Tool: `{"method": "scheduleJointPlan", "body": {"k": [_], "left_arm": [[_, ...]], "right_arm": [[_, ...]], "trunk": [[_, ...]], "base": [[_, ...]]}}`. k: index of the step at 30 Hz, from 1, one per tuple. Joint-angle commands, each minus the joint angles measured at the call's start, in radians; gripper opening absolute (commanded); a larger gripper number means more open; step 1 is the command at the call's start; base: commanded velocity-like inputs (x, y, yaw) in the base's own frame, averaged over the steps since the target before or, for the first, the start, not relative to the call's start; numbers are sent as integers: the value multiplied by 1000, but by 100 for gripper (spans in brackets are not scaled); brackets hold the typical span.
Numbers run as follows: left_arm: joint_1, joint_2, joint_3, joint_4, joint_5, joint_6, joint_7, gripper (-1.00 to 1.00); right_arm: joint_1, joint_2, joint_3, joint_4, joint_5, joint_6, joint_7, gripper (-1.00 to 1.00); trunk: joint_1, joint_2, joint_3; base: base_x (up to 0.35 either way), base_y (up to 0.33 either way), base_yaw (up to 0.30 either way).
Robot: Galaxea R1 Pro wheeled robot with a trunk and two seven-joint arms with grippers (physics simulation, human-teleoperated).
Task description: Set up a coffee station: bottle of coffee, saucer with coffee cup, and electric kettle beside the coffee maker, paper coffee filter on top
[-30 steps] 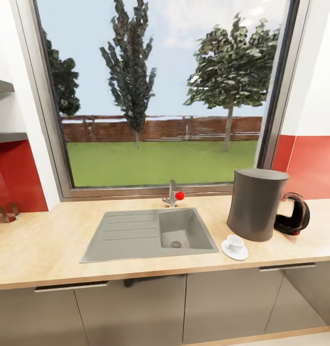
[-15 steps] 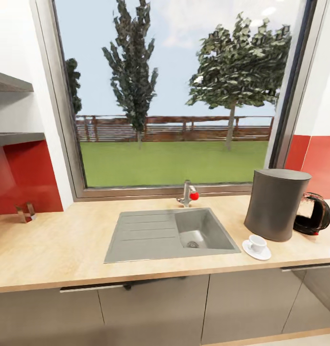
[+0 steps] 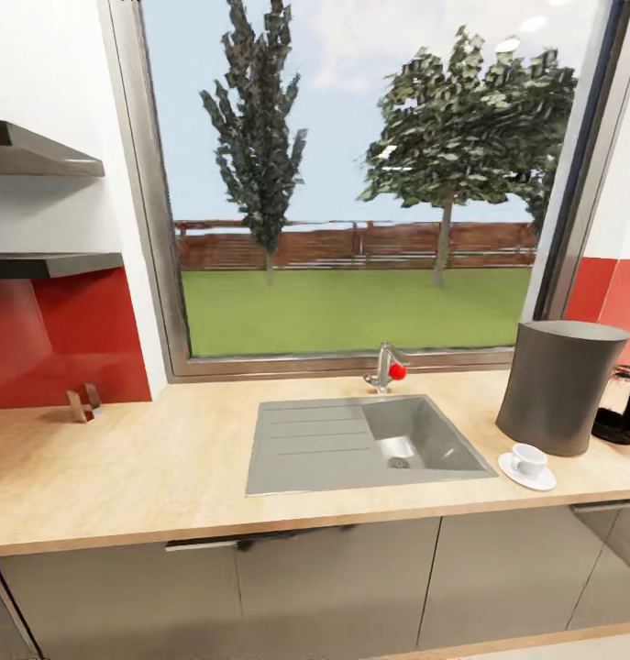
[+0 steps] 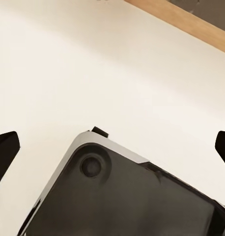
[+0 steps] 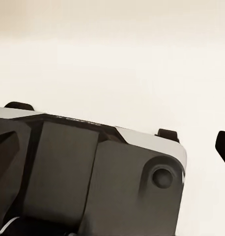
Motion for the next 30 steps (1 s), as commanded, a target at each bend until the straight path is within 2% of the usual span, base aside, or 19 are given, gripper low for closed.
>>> {"method": "scheduleJointPlan", "body": {"k": [1,9,12,14,17,23,30], "left_arm": [[0,0,4,0,-2,-2,0,100],[0,0,3,1,-4,-3,-1,100],[0,0,3,1,-4,-3,-1,100],[0,0,3,0,-4,-3,-1,100],[0,0,3,0,-4,-3,0,100],[0,1,4,1,1,-3,1,100],[0,1,4,1,5,-3,0,100]], "right_arm": [[-1,-2,-2,3,10,-7,-1,100],[-1,-11,3,1,18,-36,-8,100],[-1,-11,20,0,40,-51,-10,100],[-1,-13,35,1,79,-83,-16,100],[-1,-18,39,2,100,-95,-52,100],[-1,-23,41,3,109,-104,-146,100],[-1,-22,42,3,112,-107,-170,100]], "trunk": [[0,-1,0],[0,-1,0],[0,-1,0],[0,-1,-1],[0,-1,-2],[0,-1,-5],[0,-1,-8]], "base": [[-101,342,0],[-107,342,0],[-116,339,0],[-120,336,66],[-126,329,200],[-144,307,257],[-141,200,276]]}}
